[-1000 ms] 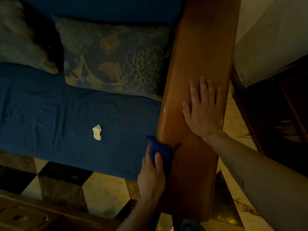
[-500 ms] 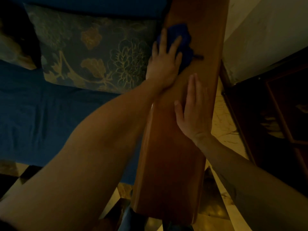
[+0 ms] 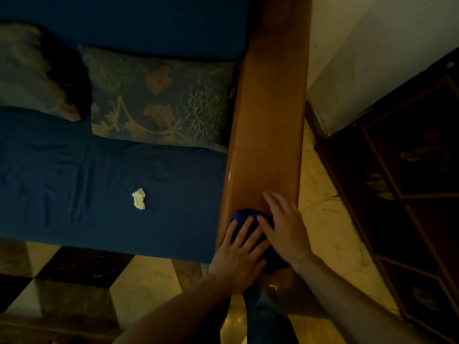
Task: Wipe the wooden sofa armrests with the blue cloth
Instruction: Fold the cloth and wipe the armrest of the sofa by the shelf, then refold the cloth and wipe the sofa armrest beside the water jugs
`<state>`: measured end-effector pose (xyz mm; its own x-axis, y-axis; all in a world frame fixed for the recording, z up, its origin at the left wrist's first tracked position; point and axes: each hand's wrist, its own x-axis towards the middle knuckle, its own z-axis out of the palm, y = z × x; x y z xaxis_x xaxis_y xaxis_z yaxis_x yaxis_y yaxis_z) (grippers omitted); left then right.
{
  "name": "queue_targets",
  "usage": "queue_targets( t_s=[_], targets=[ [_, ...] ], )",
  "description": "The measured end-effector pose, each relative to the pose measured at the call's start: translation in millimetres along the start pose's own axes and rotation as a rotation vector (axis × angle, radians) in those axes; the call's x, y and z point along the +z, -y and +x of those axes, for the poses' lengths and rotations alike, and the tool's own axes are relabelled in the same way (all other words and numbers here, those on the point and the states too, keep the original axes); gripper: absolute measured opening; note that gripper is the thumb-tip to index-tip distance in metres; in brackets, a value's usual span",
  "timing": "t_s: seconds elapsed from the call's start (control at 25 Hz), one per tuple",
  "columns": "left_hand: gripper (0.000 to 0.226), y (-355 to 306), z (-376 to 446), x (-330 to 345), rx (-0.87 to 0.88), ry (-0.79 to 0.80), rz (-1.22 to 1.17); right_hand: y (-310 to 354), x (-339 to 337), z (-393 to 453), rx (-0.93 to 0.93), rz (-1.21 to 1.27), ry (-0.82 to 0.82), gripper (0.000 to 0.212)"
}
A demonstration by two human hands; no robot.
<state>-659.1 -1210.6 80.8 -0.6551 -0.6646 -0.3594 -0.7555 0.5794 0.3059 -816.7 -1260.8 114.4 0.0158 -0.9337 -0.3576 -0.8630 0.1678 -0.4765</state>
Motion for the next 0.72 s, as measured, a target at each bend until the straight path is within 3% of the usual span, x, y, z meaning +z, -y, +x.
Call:
queue_targets(
  t_s=[0.12,0.24,0.28,0.36,0.48,0.6,0.72],
  targets=[
    [0.059,9.1,-15.0,-22.1,0.027,0.075,-0.200,-1.9,13.6,-34.1,0.048,0.097,0.001,0.048],
    [0.051,33.3,-5.9,-52.4,-0.132,-0.056,-0.404,0.8,11.7,-35.2,0.181,0.111,0.019,0.048],
    [0.053,41.9,1.8,-60.8,-0.193,-0.074,-0.391,3.5,9.0,-34.4,0.209,0.088,0.066,0.051],
    [0.061,54.2,17.2,-75.3,-0.235,0.067,-0.259,8.5,4.8,-34.5,0.272,0.034,0.173,0.050],
    [0.058,56.9,23.4,-78.8,-0.174,0.259,-0.138,6.0,2.6,-37.3,0.376,-0.008,0.209,0.022],
    [0.036,48.7,12.3,-70.3,-0.269,0.200,-0.190,1.5,-4.2,-49.1,0.423,0.113,0.193,0.016],
    [0.030,44.1,-6.6,-76.0,-0.298,0.101,-0.245,6.8,-20.1,-63.7,0.360,0.275,0.113,0.013]
  ],
)
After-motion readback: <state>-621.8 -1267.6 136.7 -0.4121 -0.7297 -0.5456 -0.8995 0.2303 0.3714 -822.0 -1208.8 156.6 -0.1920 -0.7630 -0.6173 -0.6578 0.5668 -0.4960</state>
